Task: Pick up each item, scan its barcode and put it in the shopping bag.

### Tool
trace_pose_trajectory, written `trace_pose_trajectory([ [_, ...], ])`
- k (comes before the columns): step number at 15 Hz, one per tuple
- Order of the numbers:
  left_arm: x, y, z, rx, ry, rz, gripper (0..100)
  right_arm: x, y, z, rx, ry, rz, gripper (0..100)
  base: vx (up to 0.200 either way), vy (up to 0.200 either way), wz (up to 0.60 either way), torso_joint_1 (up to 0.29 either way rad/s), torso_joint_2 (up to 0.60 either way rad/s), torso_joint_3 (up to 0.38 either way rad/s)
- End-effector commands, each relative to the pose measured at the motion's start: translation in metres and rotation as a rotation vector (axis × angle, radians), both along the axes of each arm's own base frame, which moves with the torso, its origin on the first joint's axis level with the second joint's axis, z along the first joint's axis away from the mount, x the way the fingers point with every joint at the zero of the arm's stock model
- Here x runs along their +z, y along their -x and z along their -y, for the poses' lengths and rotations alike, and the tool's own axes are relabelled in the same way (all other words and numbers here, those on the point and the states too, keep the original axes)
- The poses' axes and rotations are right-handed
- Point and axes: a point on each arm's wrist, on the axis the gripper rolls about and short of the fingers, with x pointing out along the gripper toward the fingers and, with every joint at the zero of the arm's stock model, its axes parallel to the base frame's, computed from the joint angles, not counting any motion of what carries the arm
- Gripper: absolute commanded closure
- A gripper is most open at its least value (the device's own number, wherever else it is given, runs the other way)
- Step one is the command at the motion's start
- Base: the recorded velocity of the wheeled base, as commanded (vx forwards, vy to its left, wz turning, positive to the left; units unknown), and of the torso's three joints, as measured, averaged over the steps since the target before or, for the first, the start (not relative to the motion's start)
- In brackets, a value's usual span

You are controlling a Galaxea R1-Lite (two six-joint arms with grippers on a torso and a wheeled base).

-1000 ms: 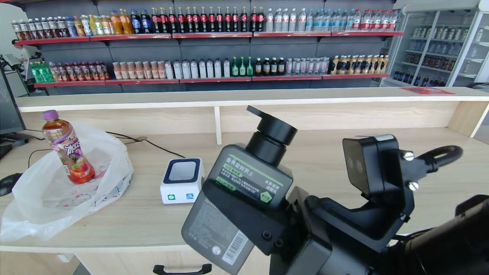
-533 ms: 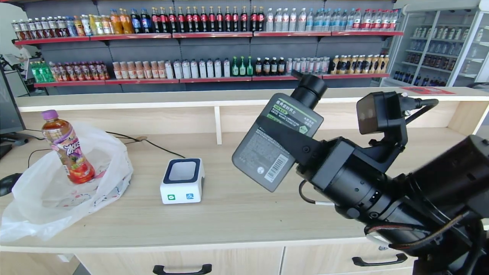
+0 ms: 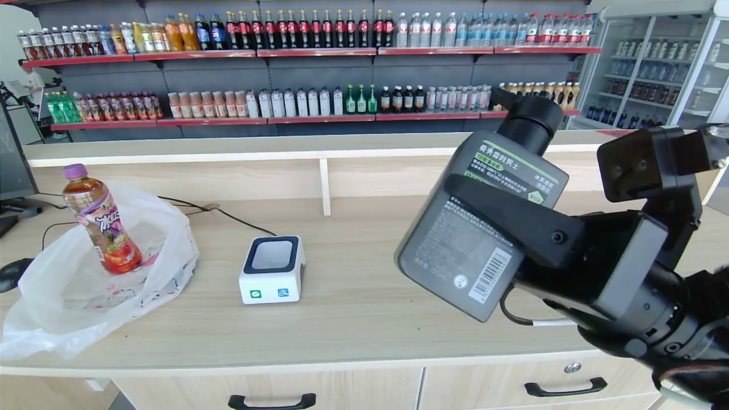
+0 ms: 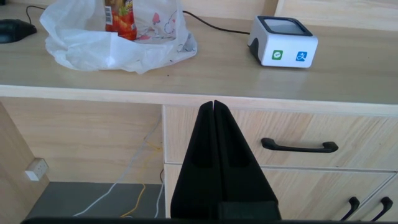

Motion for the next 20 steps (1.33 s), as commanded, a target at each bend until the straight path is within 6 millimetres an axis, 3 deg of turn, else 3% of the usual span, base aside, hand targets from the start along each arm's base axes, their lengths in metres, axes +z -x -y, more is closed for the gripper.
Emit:
trace_pose_trajectory([
  [1,0.000,0.000,0.000,0.000,0.000,0.001,100,0.010,-0.001,0.009,-0.006,-0.030,0.020,100,0.000,0.000,0.00,0.000,0.00,0.000],
  [7,0.000,0.000,0.000,0.000,0.000,0.001,100,0.013,0.018,0.025,0.092,-0.026,0.025,100,0.000,0.000,0.00,0.000,0.00,0.000],
  [20,0.000,0.000,0.000,0.000,0.000,0.001,100,0.011,0.009,0.026,0.107,-0.029,-0.026,100,0.000,0.000,0.00,0.000,0.00,0.000],
])
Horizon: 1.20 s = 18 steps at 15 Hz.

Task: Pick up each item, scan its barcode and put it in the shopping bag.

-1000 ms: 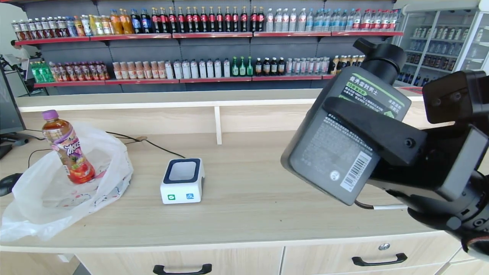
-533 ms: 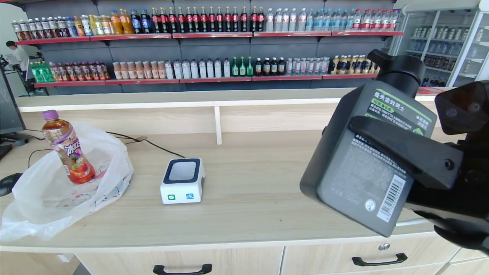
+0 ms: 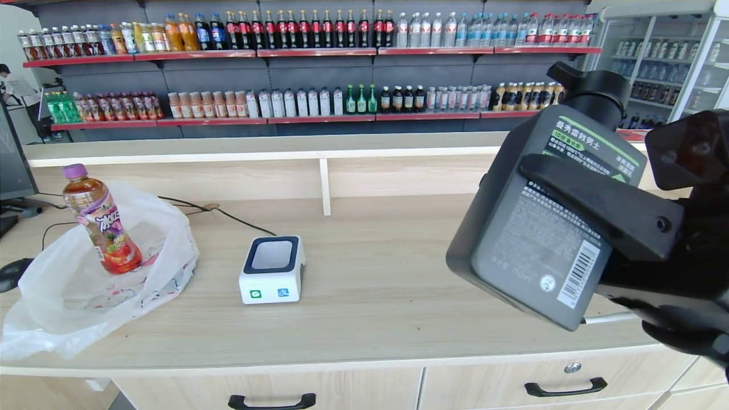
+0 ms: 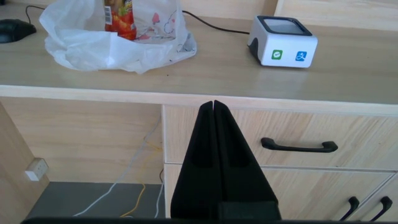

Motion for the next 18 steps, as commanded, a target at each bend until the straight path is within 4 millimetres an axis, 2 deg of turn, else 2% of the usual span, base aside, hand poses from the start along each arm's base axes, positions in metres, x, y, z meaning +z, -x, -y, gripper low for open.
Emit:
trace_pose_trajectory([
  [1,0.000,0.000,0.000,0.000,0.000,0.001,100,-0.001,-0.001,-0.001,-0.002,0.004,-0.001,100,0.000,0.000,0.00,0.000,0.00,0.000],
  [5,0.000,0.000,0.000,0.000,0.000,0.001,100,-0.011,-0.004,0.003,-0.085,0.069,0.081,100,0.000,0.000,0.00,0.000,0.00,0.000],
  [7,0.000,0.000,0.000,0.000,0.000,-0.001,100,-0.026,-0.011,0.001,-0.135,0.143,0.120,100,0.000,0.000,0.00,0.000,0.00,0.000],
  [10,0.000,0.000,0.000,0.000,0.000,0.001,100,-0.052,-0.041,0.003,-0.263,0.270,0.150,100,0.000,0.000,0.00,0.000,0.00,0.000],
  [13,0.000,0.000,0.000,0.000,0.000,0.001,100,-0.070,-0.053,0.004,-0.312,0.355,0.177,100,0.000,0.000,0.00,0.000,0.00,0.000],
  [15,0.000,0.000,0.000,0.000,0.000,-0.001,100,-0.089,-0.064,0.017,-0.411,0.479,0.244,100,0.000,0.000,0.00,0.000,0.00,0.000],
  [16,0.000,0.000,0.000,0.000,0.000,0.001,100,-0.099,-0.072,0.032,-0.492,0.555,0.277,100,0.000,0.000,0.00,0.000,0.00,0.000],
  [18,0.000,0.000,0.000,0.000,0.000,0.001,100,-0.097,-0.081,0.044,-0.581,0.611,0.371,100,0.000,0.000,0.00,0.000,0.00,0.000],
])
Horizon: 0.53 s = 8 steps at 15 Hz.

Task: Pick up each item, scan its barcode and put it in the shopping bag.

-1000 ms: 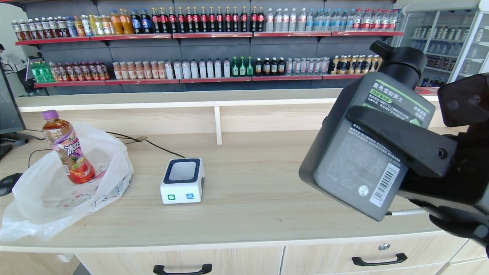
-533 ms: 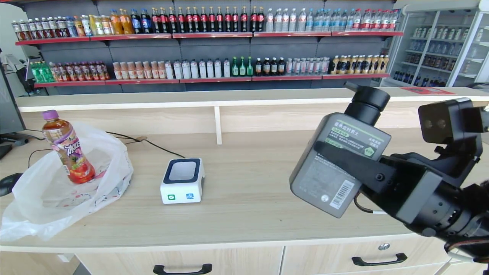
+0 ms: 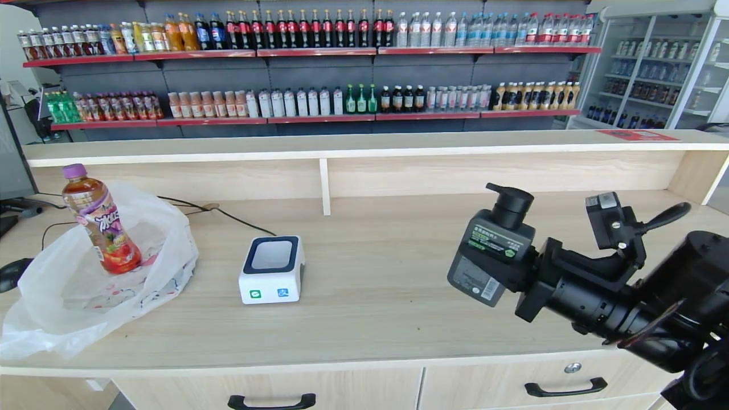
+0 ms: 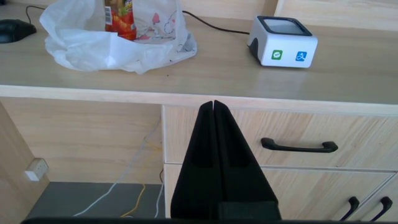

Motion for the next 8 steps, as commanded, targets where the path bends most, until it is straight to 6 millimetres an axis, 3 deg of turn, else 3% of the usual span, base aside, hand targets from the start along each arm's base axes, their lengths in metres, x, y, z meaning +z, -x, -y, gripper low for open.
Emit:
trace_pose_trajectory([
  [1,0.000,0.000,0.000,0.000,0.000,0.001,100,-0.007,-0.014,0.014,-0.128,0.084,0.067,100,0.000,0.000,0.00,0.000,0.00,0.000],
  [4,0.000,0.000,0.000,0.000,-0.001,0.001,100,-0.001,-0.018,0.025,-0.439,0.120,0.118,100,0.000,0.000,0.00,0.000,0.00,0.000],
  [8,0.000,0.000,0.000,-0.002,-0.014,-0.001,100,0.010,-0.015,0.029,-0.533,0.088,0.140,100,0.000,0.000,0.00,0.000,0.00,0.000],
])
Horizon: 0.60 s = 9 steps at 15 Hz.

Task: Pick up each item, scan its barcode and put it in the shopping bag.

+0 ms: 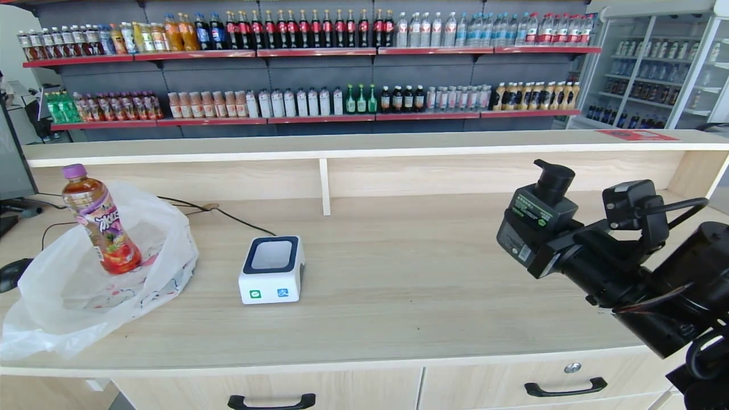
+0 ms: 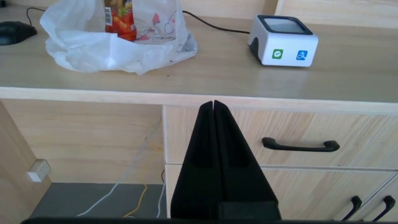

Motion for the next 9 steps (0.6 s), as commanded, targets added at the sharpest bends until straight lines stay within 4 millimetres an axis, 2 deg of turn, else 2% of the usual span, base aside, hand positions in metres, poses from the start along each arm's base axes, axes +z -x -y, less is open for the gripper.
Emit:
trace_pose_trajectory([
  [1,0.0002,0.0001,0.0000,0.000,0.001,0.001,100,0.0011,0.0018,0.0008,0.001,-0.005,0.001,100,0.000,0.000,0.00,0.000,0.00,0.000],
  [9,-0.0002,0.0000,0.0000,0.000,0.004,0.000,100,0.0004,0.0043,0.0012,0.003,-0.009,-0.005,100,0.000,0.200,0.00,0.001,0.00,0.004],
])
